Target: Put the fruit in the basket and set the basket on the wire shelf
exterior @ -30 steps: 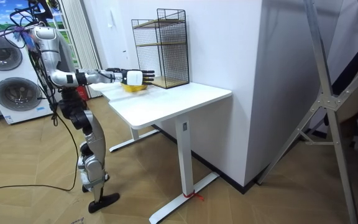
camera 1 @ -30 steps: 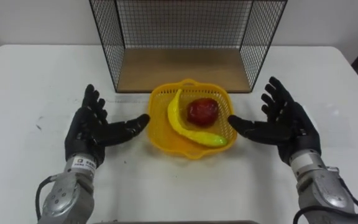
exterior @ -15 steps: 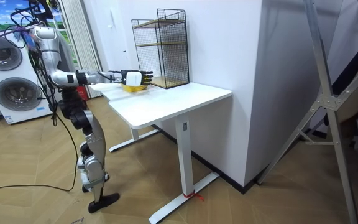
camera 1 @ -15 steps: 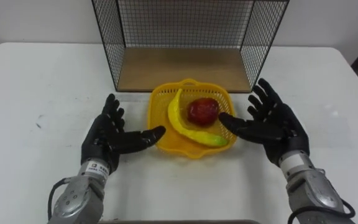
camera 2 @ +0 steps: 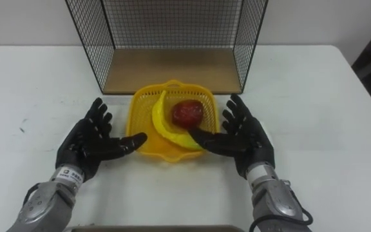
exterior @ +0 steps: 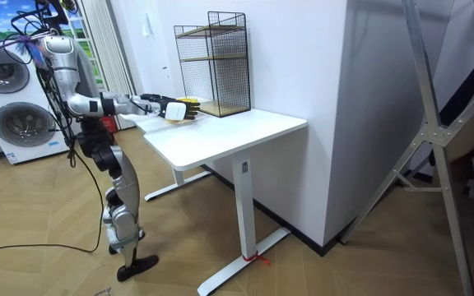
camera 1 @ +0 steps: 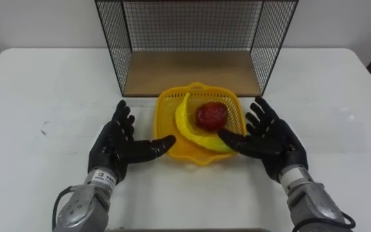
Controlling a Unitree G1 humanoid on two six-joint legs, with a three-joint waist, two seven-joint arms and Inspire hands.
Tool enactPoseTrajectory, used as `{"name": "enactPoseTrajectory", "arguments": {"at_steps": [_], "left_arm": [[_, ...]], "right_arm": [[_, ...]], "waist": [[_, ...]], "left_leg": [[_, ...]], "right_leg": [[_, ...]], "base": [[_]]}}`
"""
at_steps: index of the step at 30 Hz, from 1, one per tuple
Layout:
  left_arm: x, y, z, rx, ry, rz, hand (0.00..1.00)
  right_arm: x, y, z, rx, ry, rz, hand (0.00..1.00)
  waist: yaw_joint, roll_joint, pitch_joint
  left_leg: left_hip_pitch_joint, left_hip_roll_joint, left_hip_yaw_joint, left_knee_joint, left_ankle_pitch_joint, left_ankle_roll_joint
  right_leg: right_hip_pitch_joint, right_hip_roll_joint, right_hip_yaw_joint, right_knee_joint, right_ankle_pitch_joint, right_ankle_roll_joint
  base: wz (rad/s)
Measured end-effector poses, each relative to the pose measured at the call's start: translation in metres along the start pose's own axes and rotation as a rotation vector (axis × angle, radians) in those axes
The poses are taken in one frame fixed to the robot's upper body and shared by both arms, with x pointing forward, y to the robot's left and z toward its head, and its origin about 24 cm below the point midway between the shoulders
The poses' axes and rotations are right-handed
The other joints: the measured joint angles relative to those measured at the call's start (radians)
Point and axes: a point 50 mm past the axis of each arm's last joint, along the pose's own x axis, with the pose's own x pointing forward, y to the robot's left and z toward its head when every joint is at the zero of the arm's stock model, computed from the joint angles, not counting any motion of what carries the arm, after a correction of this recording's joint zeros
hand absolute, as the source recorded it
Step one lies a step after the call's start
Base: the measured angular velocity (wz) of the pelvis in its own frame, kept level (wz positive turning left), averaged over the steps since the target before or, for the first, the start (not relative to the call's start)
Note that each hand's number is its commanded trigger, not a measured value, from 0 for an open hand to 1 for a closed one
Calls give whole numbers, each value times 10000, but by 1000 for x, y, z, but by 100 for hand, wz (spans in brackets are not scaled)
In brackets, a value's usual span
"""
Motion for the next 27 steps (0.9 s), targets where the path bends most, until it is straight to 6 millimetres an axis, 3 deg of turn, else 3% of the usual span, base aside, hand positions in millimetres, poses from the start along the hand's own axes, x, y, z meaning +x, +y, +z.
{"name": "enactPoseTrajectory", "arguments": {"at_steps": [16,23,27], "left_arm": [[0,-17,-1,-353,-100,-784,0],[1,-35,-4,-435,18,-1627,0],[1,-36,-3,-394,-8,-1684,0]], "right_arm": [[5,19,-6,406,-38,581,0],[7,29,-7,345,-17,897,0],[9,30,-5,-19,-94,934,0]], "waist": [[-78,-5,11],[-150,-173,114],[-178,-182,117]], "left_leg": [[-201,-6,-10,41,0,1],[-230,-5,-10,44,0,1],[-304,-6,-10,68,0,1]], "right_leg": [[-122,-2,2,-42,11,16],[-156,3,7,-21,17,17],[-200,2,-6,-25,27,23]], "base": [[0],[0],[0]]}}
